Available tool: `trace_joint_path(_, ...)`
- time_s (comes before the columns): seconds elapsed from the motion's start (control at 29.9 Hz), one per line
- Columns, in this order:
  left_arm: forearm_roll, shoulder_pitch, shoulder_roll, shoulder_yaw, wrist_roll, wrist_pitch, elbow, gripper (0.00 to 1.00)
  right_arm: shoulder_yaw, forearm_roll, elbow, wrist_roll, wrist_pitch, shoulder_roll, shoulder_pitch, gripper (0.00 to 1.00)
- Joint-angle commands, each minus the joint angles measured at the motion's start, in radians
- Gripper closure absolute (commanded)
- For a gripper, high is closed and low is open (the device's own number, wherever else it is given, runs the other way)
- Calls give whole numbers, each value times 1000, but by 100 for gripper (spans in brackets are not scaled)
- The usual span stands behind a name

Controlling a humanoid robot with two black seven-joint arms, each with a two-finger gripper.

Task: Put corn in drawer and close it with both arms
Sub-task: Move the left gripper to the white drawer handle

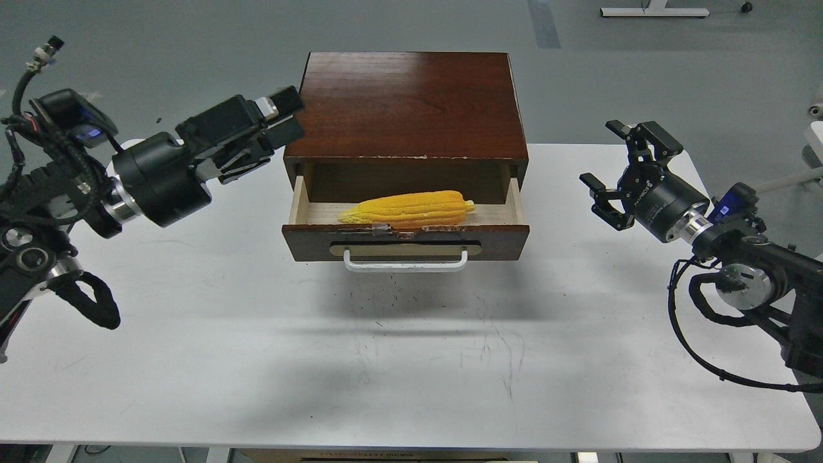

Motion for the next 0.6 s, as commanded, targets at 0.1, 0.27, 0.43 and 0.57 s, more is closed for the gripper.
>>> trace_joint_path(0.1,206,-15,-29,135,5,0,-92,40,1,0,-1,0,0,-2,-12,1)
trace_joint_path(0.27,338,-21,-69,256,17,0,-94,56,16,0,2,0,0,-3,-12,1)
trace_joint_path(0.43,410,-7,-93,308,46,0,-80,73,25,4,2,0,1,-2,-14,1)
trace_joint_path(0.57,424,-1,-96,374,55,18,-53,100,48,4,0,0,3,0,-28,1)
